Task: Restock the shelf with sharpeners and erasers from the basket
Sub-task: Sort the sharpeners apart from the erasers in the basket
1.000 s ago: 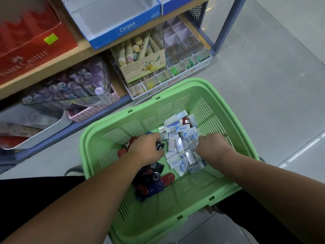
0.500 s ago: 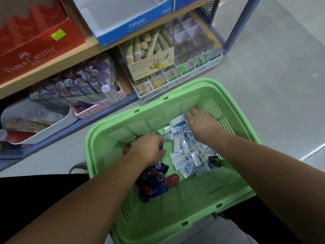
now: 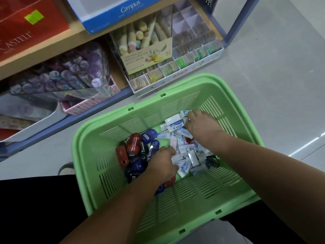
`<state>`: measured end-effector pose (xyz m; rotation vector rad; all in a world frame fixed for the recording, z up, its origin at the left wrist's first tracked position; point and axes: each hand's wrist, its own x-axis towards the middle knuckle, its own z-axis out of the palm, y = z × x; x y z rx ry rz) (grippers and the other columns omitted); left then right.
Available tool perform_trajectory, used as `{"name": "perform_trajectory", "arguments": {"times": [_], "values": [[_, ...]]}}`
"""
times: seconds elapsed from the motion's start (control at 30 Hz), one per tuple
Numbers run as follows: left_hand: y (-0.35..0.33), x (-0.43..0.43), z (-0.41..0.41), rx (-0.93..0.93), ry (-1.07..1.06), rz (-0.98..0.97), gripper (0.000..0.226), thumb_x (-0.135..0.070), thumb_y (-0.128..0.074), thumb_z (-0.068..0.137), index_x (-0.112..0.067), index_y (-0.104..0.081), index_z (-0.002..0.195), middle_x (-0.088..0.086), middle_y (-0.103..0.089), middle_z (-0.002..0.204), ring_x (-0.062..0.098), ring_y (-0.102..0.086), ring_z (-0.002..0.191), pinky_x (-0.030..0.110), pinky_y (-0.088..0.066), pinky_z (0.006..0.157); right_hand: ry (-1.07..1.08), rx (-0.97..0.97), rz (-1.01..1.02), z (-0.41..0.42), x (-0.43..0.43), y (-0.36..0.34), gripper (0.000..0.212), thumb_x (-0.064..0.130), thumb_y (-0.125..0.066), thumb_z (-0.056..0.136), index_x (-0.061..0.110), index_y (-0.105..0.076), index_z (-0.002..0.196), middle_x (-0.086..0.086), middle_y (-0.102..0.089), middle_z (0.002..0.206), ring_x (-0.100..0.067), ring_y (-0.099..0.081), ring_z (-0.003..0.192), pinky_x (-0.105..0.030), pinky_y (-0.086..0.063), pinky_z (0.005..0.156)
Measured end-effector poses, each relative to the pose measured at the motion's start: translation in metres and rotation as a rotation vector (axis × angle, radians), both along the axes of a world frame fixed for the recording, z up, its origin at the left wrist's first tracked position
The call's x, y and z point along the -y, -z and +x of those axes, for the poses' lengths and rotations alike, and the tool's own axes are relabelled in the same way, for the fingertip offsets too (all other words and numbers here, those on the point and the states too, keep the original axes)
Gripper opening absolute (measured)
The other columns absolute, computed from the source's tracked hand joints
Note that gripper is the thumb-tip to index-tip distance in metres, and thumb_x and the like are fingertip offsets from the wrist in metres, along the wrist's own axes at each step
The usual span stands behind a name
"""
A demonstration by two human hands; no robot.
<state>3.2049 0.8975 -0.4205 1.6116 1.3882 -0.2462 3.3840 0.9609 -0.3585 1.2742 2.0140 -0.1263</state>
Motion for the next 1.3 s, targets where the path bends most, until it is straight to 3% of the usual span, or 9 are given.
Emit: {"name": "perform_trajectory", "arguments": {"times": [0.27, 0.33, 0.43, 0.67, 0.8, 0.9, 1.0, 1.2, 1.3], "values": [[-0.005, -0.011, 0.007, 0.136, -0.125, -0.004, 0.032, -0.019, -0.075, 0.09, -0.016, -0.063, 0.12, -0.006, -0.06, 0.107, 0.01, -0.061, 0.093, 0.02, -0.051, 0.08, -0.209, -0.055, 0.143, 0.018, 0.002, -0.05, 0.011, 0.015, -0.063, 0.09, 0.015, -0.069, 0.099, -0.008, -0.053, 0.106, -0.03, -0.049, 0.102, -0.039, -0.042, 0.079], [-0.008, -0.017, 0.01, 0.154, -0.095, -0.007, 0.014, -0.015, -0.067, 0.093, -0.018, -0.063, 0.107, -0.003, -0.067, 0.108, 0.006, -0.06, 0.083, 0.018, -0.047, 0.071, -0.327, -0.08, 0.258, 0.034, 0.006, -0.057, 0.007, 0.018, -0.069, 0.086, 0.011, -0.071, 0.088, -0.013, -0.06, 0.098, -0.035, -0.052, 0.102, -0.049, -0.042, 0.091], [-0.012, -0.025, 0.012, 0.159, -0.004, 0.055, 0.01, -0.012, -0.054, 0.096, -0.021, -0.058, 0.093, 0.002, -0.071, 0.104, 0.011, -0.065, 0.08, 0.029, -0.057, 0.07, -0.425, -0.111, 0.377, 0.056, 0.014, -0.063, 0.026, 0.021, -0.061, 0.094, -0.001, -0.073, 0.1, -0.027, -0.063, 0.115, -0.048, -0.047, 0.125, -0.065, -0.018, 0.118], [-0.028, -0.018, 0.037, 0.312, 0.146, 0.198, 0.012, -0.023, -0.068, 0.091, -0.018, -0.069, 0.102, -0.006, -0.063, 0.097, 0.015, -0.064, 0.087, 0.039, -0.058, 0.081, -0.254, -0.444, 0.381, 0.08, 0.029, -0.084, 0.043, 0.045, -0.076, 0.077, 0.004, -0.074, 0.09, -0.023, -0.061, 0.132, -0.042, -0.044, 0.14, -0.06, -0.02, 0.122], [-0.025, 0.005, 0.074, 0.345, 0.284, 0.178, 0.031, -0.021, -0.075, 0.087, -0.019, -0.072, 0.118, -0.001, -0.062, 0.119, 0.017, -0.062, 0.091, 0.038, -0.056, 0.087, -0.188, -0.55, 0.351, 0.09, 0.037, -0.082, 0.041, 0.048, -0.084, 0.066, 0.012, -0.075, 0.082, -0.014, -0.066, 0.126, -0.036, -0.047, 0.14, -0.064, -0.02, 0.12], [-0.018, 0.004, 0.087, 0.262, 0.39, 0.206, 0.052, -0.022, -0.079, 0.083, -0.028, -0.064, 0.132, -0.004, -0.049, 0.147, 0.021, -0.059, 0.119, 0.039, -0.052, 0.1, -0.158, -0.626, 0.389, 0.094, 0.041, -0.077, 0.04, 0.049, -0.079, 0.073, 0.01, -0.074, 0.079, -0.012, -0.069, 0.121, -0.034, -0.049, 0.139, -0.06, -0.025, 0.12], [-0.018, 0.004, 0.094, 0.198, 0.533, 0.311, 0.05, -0.027, -0.077, 0.084, -0.033, -0.064, 0.132, -0.009, -0.045, 0.15, 0.021, -0.056, 0.126, 0.033, -0.051, 0.093, -0.154, -0.635, 0.411, 0.091, 0.039, -0.074, 0.041, 0.05, -0.07, 0.08, 0.009, -0.073, 0.081, -0.012, -0.069, 0.115, -0.034, -0.05, 0.137, -0.056, -0.028, 0.118], [-0.025, 0.007, 0.095, 0.375, 0.178, 0.23, 0.027, -0.028, -0.075, 0.09, -0.027, -0.073, 0.117, -0.011, -0.054, 0.126, 0.01, -0.064, 0.101, 0.021, -0.048, 0.081, -0.124, -0.687, 0.445, 0.087, 0.039, -0.072, 0.058, 0.044, -0.03, 0.098, 0.006, -0.071, 0.083, -0.013, -0.069, 0.103, -0.034, -0.054, 0.13, -0.056, -0.031, 0.116], [-0.039, -0.002, 0.071, 0.533, -0.117, -0.017, 0.022, -0.017, -0.074, 0.093, -0.026, -0.069, 0.113, -0.01, -0.067, 0.101, -0.001, -0.064, 0.083, 0.014, -0.051, 0.077, -0.181, -0.601, 0.467, 0.086, 0.037, -0.071, 0.045, 0.039, -0.041, 0.093, 0.006, -0.07, 0.082, -0.013, -0.067, 0.095, -0.035, -0.056, 0.126, -0.058, -0.022, 0.121]]}}
